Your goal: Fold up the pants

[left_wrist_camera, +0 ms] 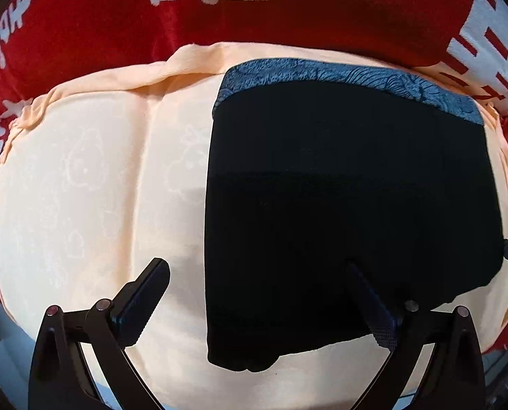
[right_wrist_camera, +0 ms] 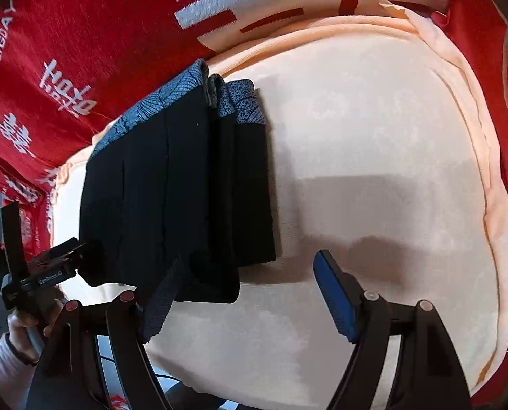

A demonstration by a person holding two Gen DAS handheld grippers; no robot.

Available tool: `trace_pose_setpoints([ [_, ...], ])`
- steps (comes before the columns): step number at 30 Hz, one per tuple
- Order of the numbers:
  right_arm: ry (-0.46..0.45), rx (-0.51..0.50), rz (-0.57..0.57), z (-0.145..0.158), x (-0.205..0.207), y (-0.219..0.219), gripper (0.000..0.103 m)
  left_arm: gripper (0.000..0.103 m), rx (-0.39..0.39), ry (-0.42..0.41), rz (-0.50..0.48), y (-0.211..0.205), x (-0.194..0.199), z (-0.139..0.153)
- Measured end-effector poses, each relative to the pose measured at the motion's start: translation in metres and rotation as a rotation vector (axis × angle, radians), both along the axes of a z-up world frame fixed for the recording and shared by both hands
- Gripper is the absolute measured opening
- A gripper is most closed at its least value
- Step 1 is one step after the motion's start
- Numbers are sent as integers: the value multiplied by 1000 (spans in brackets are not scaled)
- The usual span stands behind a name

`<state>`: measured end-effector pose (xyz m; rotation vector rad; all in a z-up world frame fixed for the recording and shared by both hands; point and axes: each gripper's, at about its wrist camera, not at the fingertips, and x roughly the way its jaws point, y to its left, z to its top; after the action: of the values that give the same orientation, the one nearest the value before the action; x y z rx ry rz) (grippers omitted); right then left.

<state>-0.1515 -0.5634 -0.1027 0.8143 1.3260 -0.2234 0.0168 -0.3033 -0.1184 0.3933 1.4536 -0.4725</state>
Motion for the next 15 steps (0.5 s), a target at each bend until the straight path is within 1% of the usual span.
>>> trace_pose_setpoints([
  [4, -14, 20, -21, 0, 1, -6, 81, 103, -42, 7, -2, 2, 11, 9],
  [5, -49, 1, -23, 0, 1, -8, 81, 103, -51, 9, 1, 3, 15, 10],
  [8, -63, 10, -24, -1, 5, -14, 81, 103, -65, 18, 11, 7, 29, 9],
  [10, -77, 34, -30, -5, 9, -19, 81, 103, -85, 56, 46, 13, 43, 4],
  [12, -88, 65, -34, -10, 13, -25, 81, 103, -136, 118, 75, 23, 54, -2],
  [15, -103, 130, -28, -20, 19, -30, 81, 103, -195, 183, 76, 34, 76, -12],
])
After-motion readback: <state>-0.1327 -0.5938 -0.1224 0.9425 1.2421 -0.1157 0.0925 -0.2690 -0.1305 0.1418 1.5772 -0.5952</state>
